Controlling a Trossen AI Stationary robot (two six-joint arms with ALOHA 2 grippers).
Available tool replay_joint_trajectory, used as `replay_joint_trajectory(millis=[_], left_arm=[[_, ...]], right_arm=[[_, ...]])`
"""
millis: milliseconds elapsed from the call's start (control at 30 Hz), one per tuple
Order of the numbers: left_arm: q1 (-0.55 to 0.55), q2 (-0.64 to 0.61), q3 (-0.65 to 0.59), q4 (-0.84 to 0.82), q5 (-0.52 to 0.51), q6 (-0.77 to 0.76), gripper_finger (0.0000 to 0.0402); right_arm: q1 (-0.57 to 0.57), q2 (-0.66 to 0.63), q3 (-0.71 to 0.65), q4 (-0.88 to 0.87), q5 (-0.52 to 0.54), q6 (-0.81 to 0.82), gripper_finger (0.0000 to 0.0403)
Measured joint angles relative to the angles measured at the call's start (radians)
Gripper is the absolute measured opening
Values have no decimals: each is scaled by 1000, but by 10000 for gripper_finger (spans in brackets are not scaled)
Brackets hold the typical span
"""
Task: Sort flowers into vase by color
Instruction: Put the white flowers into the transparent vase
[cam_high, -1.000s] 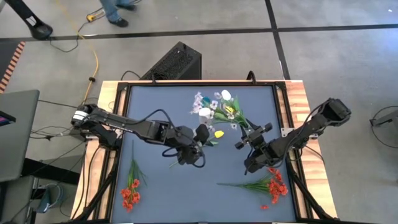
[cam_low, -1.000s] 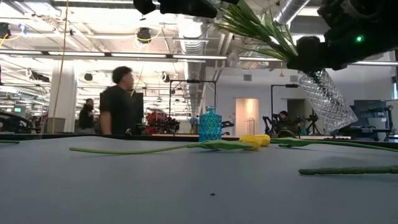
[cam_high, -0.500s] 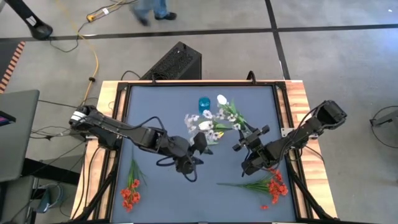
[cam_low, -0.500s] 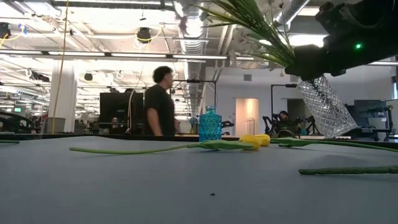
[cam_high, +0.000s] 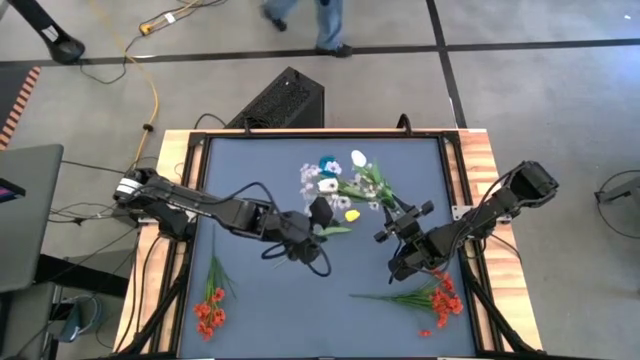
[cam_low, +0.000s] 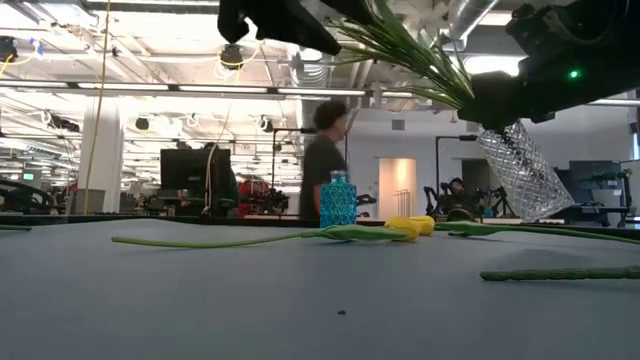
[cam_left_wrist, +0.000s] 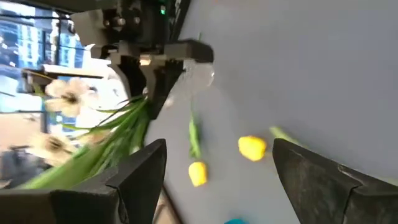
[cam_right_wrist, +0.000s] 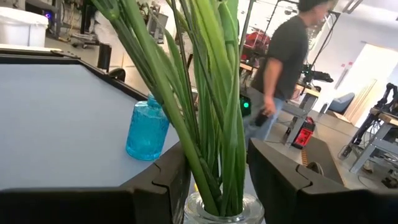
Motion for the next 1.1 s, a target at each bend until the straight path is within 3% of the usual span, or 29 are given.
replay_joint_trajectory(millis=[433, 633, 800, 1100], left_arm=[[-3, 0, -6, -1, -143, 117, 283], [-9, 0, -6, -2, -93, 159, 263], [-10, 0, -6, 8, 39, 137, 245], [-7, 0, -6, -2, 53, 23, 277]], right_arm=[[0, 0, 0, 3, 0, -1, 172], [0, 0, 0, 4, 0, -17, 176], [0, 0, 0, 4, 0, -26, 176], [0, 0, 0, 4, 0, -26, 176]])
